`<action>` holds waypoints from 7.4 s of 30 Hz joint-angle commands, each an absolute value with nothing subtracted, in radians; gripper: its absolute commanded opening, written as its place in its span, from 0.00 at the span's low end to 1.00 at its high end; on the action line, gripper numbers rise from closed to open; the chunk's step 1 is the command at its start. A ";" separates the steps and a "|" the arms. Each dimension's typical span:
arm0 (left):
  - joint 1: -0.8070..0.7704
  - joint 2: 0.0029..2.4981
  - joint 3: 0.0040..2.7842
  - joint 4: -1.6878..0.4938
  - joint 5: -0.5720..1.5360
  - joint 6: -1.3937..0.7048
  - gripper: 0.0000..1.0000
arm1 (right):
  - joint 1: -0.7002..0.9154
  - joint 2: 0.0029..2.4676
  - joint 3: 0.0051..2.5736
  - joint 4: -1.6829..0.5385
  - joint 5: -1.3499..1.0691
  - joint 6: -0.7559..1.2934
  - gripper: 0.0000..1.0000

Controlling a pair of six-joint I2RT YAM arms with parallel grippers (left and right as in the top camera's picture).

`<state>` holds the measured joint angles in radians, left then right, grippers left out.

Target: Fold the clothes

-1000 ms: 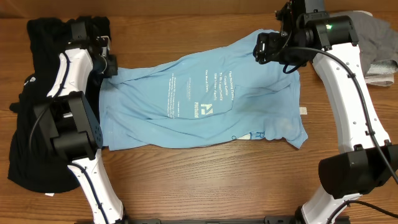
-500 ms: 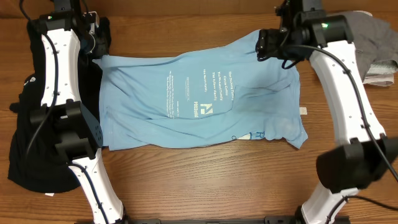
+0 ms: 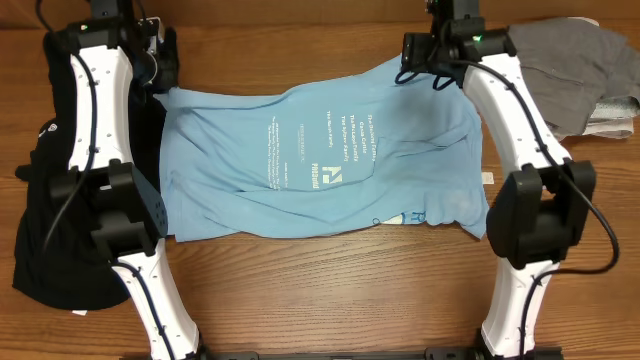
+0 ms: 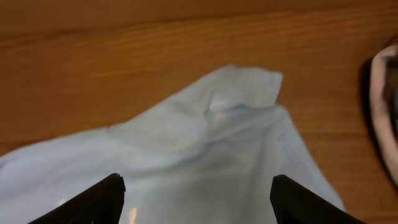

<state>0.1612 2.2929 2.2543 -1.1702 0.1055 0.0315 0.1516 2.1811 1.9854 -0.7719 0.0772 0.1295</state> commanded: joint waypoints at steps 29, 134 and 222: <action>0.137 2.289 2.275 -1.190 0.077 0.022 0.04 | 0.022 2.562 2.009 -0.233 -0.020 0.350 0.66; 0.131 2.117 1.805 -1.482 -0.079 -0.052 0.83 | -0.080 2.038 1.714 -1.529 -0.001 0.129 0.76; 0.290 2.098 1.962 -1.442 0.165 0.109 0.04 | -0.080 2.037 1.708 -1.338 -0.293 0.109 0.27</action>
